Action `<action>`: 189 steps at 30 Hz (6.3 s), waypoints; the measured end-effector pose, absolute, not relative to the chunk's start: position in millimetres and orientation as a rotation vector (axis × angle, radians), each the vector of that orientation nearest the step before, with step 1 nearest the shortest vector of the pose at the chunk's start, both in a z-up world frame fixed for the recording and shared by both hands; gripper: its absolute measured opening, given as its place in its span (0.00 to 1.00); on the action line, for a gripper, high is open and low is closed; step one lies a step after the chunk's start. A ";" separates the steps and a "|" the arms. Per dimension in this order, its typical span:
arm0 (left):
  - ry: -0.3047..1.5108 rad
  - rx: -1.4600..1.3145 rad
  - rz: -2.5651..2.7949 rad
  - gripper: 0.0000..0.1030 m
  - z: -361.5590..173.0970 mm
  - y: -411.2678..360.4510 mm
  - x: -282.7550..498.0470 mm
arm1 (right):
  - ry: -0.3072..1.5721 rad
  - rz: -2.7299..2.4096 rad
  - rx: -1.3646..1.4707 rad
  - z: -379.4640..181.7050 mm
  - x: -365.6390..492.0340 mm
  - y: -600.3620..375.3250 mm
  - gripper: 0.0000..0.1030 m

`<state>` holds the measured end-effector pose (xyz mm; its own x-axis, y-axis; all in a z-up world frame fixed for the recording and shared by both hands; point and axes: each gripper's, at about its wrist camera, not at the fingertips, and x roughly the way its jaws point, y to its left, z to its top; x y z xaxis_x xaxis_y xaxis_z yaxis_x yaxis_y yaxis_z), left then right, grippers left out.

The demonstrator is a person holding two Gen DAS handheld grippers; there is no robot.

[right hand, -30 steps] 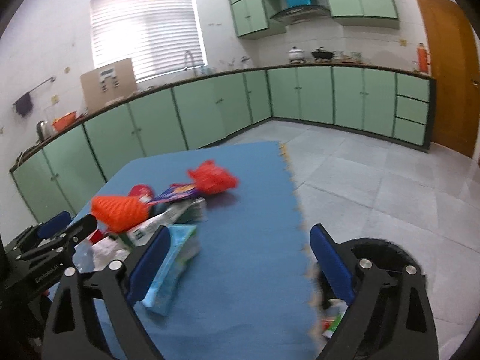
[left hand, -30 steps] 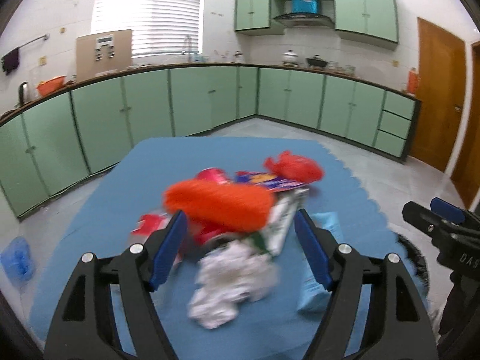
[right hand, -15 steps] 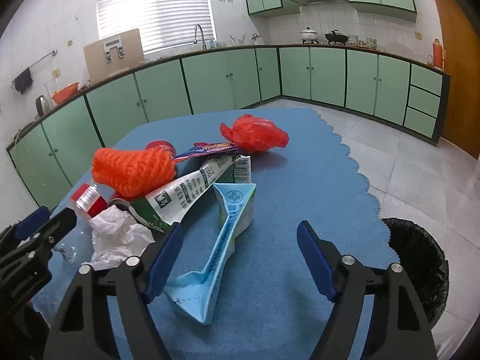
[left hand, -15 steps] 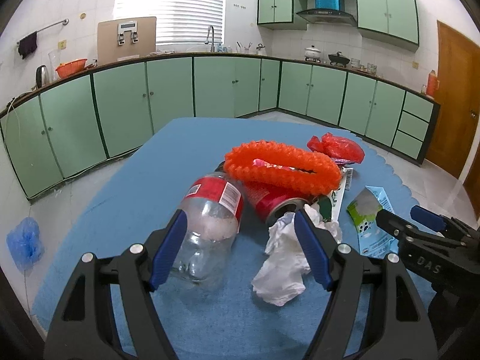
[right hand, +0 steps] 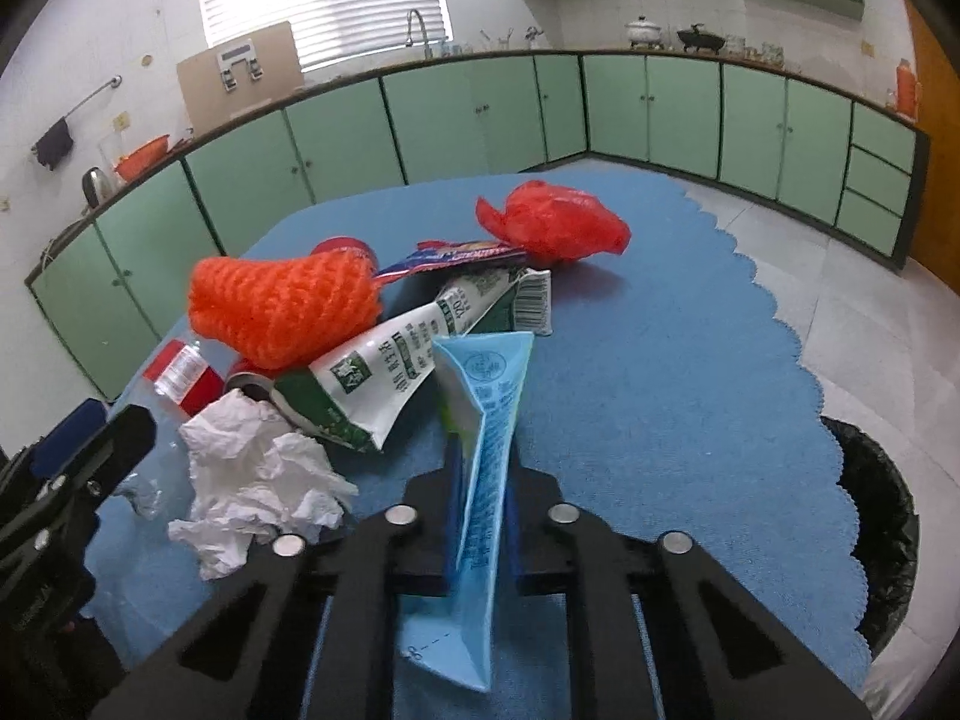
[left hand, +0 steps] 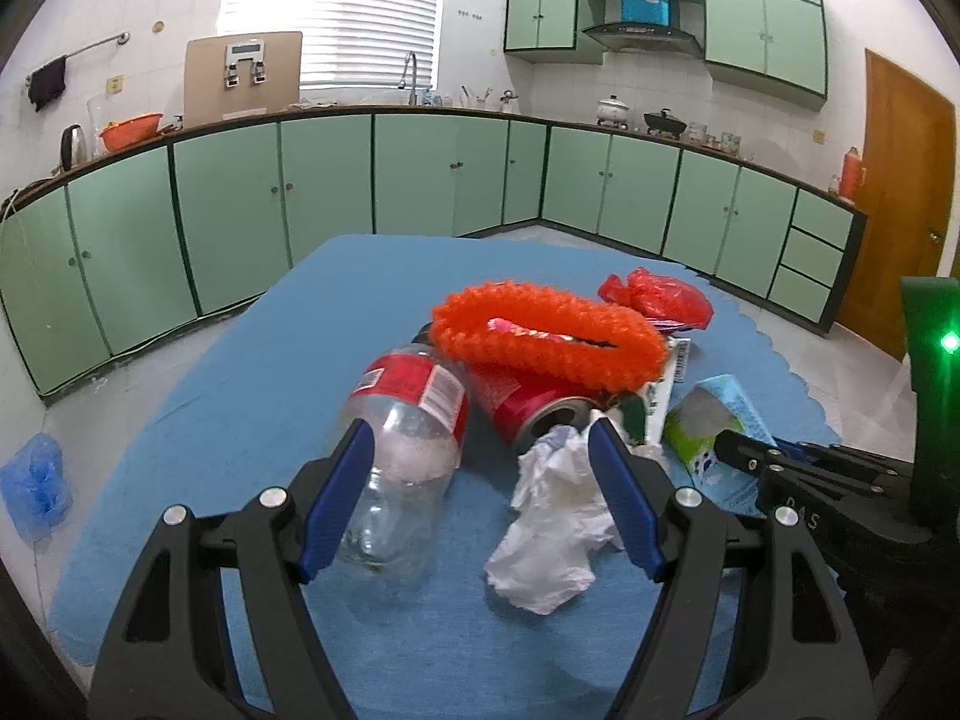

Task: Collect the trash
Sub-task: 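Return both tools to the table and grasp the blue carton with the right tool, then grasp the white tissues with the left tool while the right tool holds the carton, then carry the tissues and blue carton over the bin and open both tools, then move both open tools back over the table, then grasp the orange foam net with the right tool while the left tool reaches the clear bottle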

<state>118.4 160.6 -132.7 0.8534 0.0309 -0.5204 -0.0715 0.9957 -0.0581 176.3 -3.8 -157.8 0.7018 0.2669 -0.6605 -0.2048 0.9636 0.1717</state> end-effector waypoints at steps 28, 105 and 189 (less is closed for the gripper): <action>0.659 -0.076 -0.017 0.08 -156.2 118.6 132.7 | 0.667 0.216 0.055 -123.2 160.0 -54.1 0.07; 0.634 0.078 -0.557 0.08 -155.0 -186.1 210.9 | 0.663 -0.318 0.258 -135.6 122.5 -321.2 0.07; 0.656 -0.104 0.184 0.69 -138.0 219.8 152.1 | 0.660 0.549 0.014 -121.1 214.6 56.6 0.51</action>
<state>152.1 219.8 -138.0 0.7768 0.1371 -0.6147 -0.2027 0.9785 -0.0380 214.6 56.6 -121.1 0.6533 0.4885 -0.5784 -0.4795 0.8582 0.1831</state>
